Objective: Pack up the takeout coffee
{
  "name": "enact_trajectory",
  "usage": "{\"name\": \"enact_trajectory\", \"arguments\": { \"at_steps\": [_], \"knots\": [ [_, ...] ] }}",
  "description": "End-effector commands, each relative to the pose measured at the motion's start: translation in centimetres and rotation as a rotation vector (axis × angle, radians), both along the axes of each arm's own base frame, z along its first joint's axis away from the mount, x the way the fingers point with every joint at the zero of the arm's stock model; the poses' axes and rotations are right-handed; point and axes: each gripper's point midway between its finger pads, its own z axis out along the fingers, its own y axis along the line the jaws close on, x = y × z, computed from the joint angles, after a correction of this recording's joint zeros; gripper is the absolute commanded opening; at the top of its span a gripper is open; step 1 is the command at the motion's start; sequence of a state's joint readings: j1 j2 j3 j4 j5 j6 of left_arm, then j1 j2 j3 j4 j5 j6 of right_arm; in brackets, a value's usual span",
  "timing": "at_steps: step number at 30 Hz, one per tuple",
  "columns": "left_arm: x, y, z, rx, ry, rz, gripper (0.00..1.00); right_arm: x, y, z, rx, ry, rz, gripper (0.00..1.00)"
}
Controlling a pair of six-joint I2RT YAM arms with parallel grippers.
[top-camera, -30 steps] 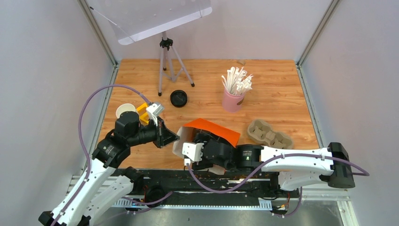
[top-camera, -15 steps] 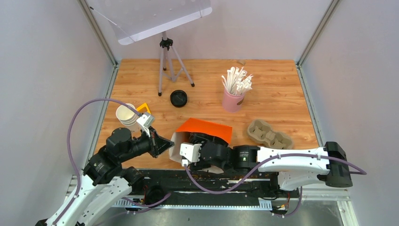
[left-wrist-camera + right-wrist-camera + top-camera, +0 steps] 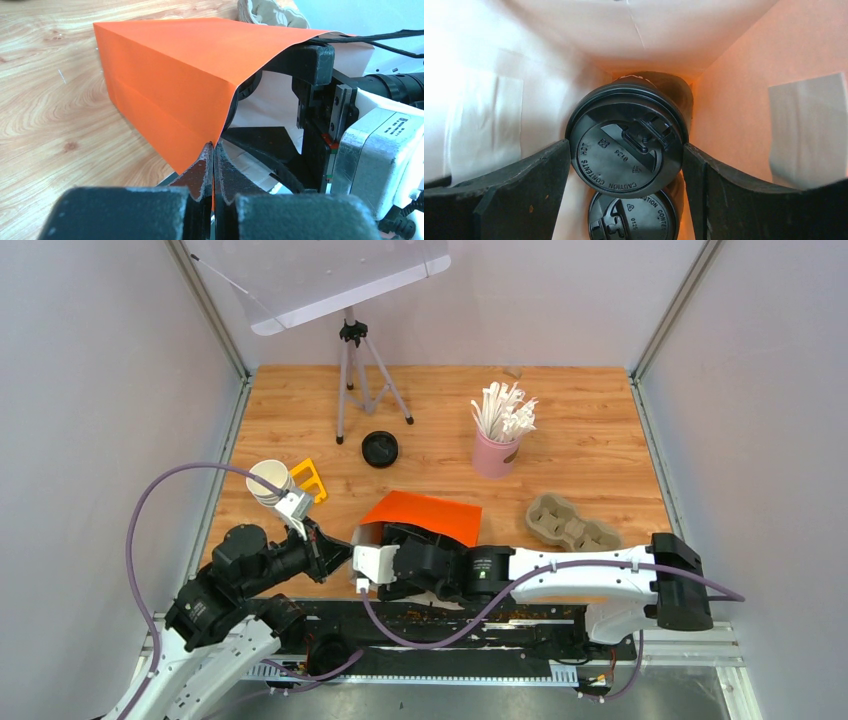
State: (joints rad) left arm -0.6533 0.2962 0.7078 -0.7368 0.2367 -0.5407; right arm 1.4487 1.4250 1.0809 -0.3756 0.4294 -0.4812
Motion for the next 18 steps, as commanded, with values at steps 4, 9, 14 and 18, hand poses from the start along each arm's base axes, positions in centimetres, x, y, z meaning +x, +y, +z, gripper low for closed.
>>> {"name": "enact_trajectory", "arguments": {
  "at_steps": [4, 9, 14, 18],
  "knots": [
    [-0.2, -0.5, 1.2, -0.049, -0.023, -0.02, 0.0, 0.4, 2.3, 3.1, 0.092, -0.042, -0.027, 0.79],
    [-0.3, -0.9, 1.7, -0.081, -0.018, -0.028, 0.0, 1.0, 2.7, 2.9, 0.087, -0.068, -0.058, 0.78],
    [-0.3, -0.8, 1.5, -0.081, -0.004, -0.02, 0.0, 1.6, 2.3, 2.8, 0.039, -0.112, -0.074, 0.78],
    [-0.2, -0.8, 1.2, -0.077, 0.005, -0.017, 0.0, 1.7, 1.3, 2.2, -0.022, -0.125, -0.08, 0.78]
  ]
}}
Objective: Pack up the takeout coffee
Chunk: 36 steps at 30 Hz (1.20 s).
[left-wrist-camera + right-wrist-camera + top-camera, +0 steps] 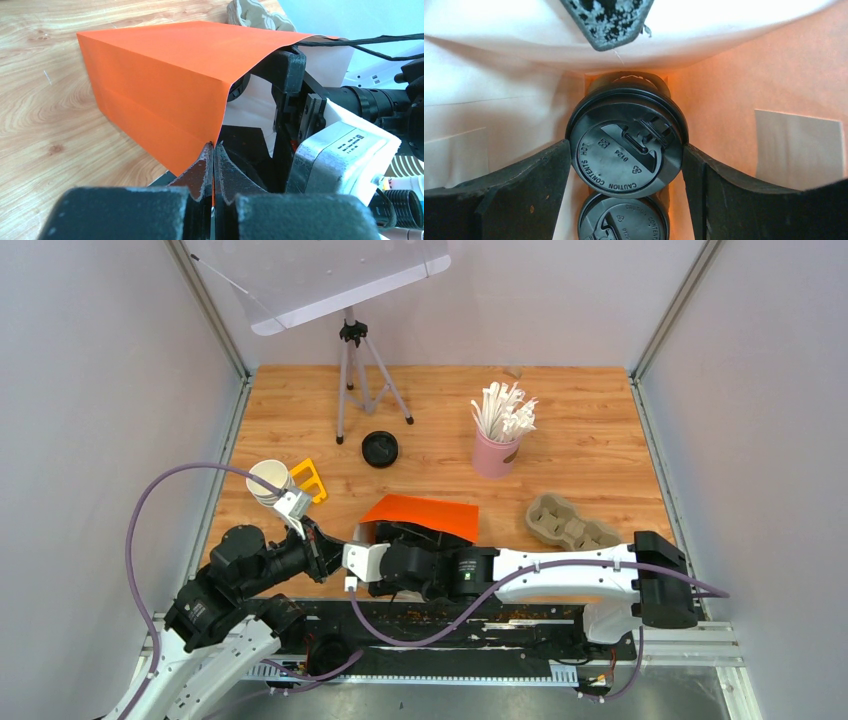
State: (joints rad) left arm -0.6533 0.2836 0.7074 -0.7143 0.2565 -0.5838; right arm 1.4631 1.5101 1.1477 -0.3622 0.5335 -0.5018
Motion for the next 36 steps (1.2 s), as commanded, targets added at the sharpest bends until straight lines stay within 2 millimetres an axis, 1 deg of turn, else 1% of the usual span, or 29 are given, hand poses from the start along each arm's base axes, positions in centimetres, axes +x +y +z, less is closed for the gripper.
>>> {"name": "enact_trajectory", "arguments": {
  "at_steps": [1, 5, 11, 15, 22, 31, 36],
  "knots": [
    [0.1, -0.5, 0.2, -0.02, 0.001, -0.01, 0.0, 0.5, -0.1, 1.9, -0.008, -0.048, -0.025, 0.78],
    [0.2, -0.4, 0.0, -0.005, 0.005, -0.009, 0.0, 0.5, -0.4, 1.7, -0.043, -0.042, -0.022, 0.79],
    [0.2, -0.4, 0.4, -0.025, 0.0, -0.001, 0.0, 0.6, -0.4, 0.9, -0.09, -0.042, -0.027, 0.79],
    [0.2, -0.5, 0.5, -0.03, 0.004, -0.002, 0.0, 0.8, -0.1, 0.2, -0.102, -0.054, -0.028, 0.79],
    [0.1, -0.5, 0.7, -0.049, 0.014, 0.004, 0.0, 1.3, -0.3, -0.8, -0.109, -0.063, -0.047, 0.79],
    [-0.1, -0.7, 0.1, -0.084, 0.071, 0.017, 0.0, 2.3, -0.6, -0.9, -0.107, -0.09, -0.073, 0.79],
    [-0.1, -0.7, 0.1, -0.104, 0.089, 0.028, 0.0, 2.6, -1.0, -1.7, -0.121, -0.096, -0.077, 0.79]
  ]
}}
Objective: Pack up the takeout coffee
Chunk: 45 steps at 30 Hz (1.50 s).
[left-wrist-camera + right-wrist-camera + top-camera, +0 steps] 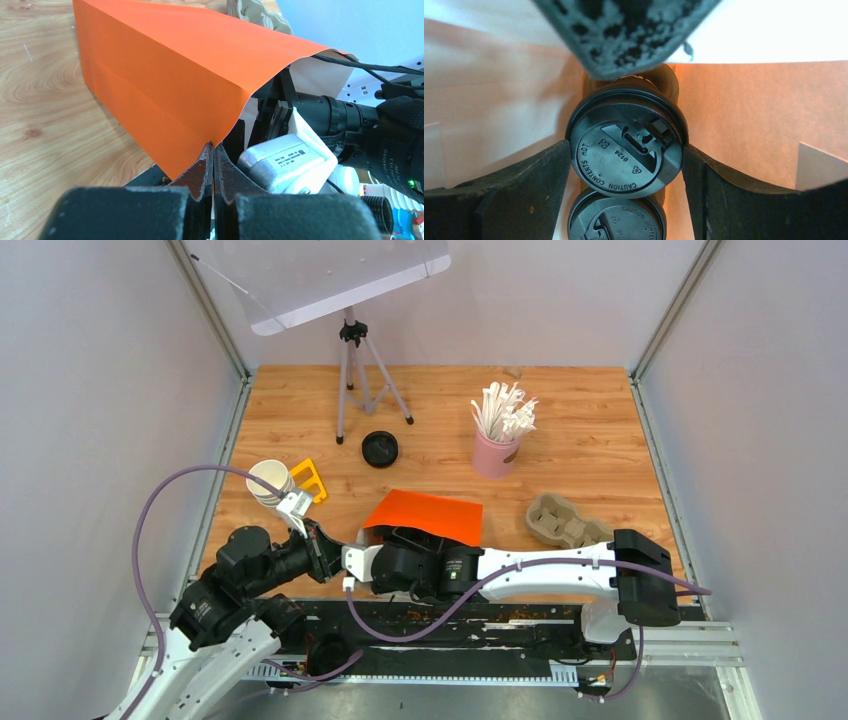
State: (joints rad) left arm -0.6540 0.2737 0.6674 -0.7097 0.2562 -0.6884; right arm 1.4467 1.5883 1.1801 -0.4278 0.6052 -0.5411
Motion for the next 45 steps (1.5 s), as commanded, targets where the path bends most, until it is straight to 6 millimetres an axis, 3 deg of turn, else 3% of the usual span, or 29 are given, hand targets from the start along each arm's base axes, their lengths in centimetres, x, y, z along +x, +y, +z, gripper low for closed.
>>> {"name": "enact_trajectory", "arguments": {
  "at_steps": [1, 26, 45],
  "knots": [
    [0.0, -0.4, 1.3, -0.064, -0.009, 0.002, 0.0, 1.0, -0.1, 0.2, 0.018, -0.044, -0.03, 0.79],
    [0.1, -1.1, 2.6, -0.165, 0.02, 0.014, 0.0, 2.2, -1.1, -2.6, 0.0, -0.023, -0.076, 0.79],
    [0.2, -1.2, 3.2, -0.195, 0.003, 0.014, 0.0, 3.0, -1.9, -3.5, 0.002, -0.017, -0.132, 0.81]
  ]
}}
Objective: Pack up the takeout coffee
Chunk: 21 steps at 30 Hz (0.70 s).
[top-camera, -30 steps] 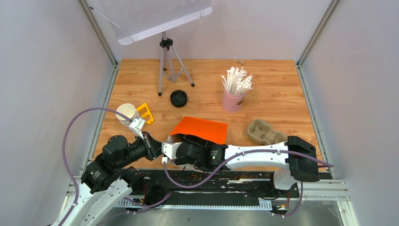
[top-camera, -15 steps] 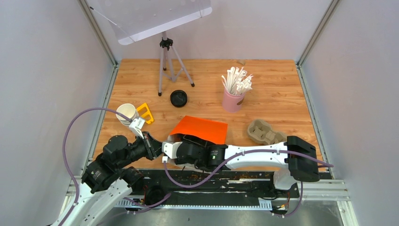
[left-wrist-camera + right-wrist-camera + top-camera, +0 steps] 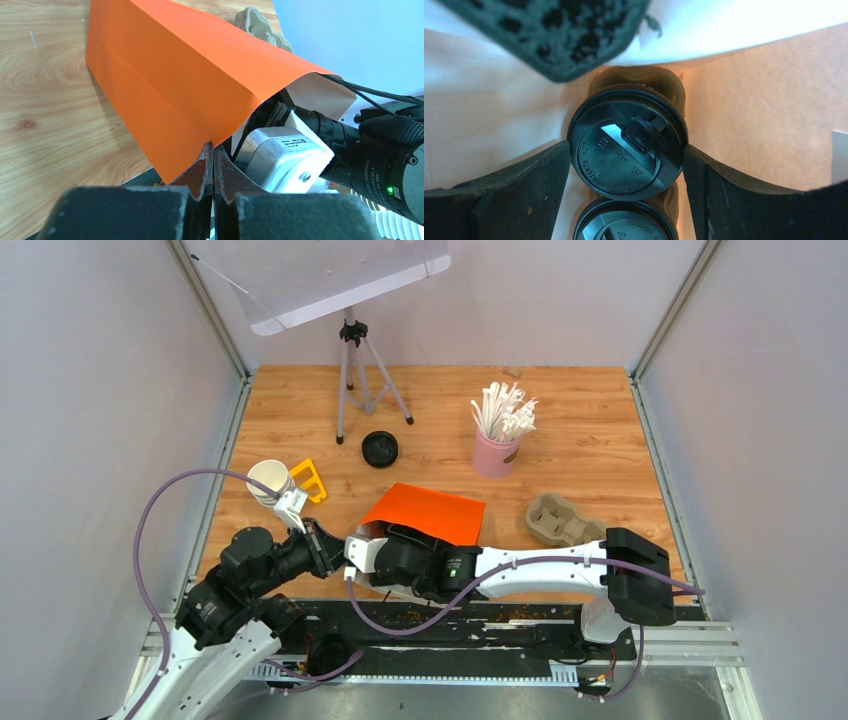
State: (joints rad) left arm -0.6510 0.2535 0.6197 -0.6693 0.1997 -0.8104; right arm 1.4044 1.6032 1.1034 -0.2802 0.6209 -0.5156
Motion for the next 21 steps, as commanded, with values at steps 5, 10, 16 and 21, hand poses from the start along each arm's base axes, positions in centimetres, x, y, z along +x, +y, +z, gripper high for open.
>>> {"name": "enact_trajectory", "arguments": {
  "at_steps": [5, 10, 16, 21],
  "knots": [
    [-0.8, -0.9, 3.5, -0.111, -0.074, -0.059, 0.0, 1.1, -1.9, -1.6, -0.053, 0.0, -0.063, 0.79],
    [-0.5, 0.4, 2.3, -0.019, -0.055, -0.003, 0.13, 1.2, -1.9, -1.5, -0.045, 0.004, -0.061, 0.79],
    [-0.2, 1.6, 1.1, 0.107, -0.05, 0.012, 0.37, 1.3, -2.0, -1.3, -0.033, 0.01, -0.065, 0.79],
    [0.3, 2.0, 0.4, 0.176, -0.076, 0.009, 0.48, 1.3, -2.2, -1.1, -0.025, 0.012, -0.066, 0.79]
  ]
}}
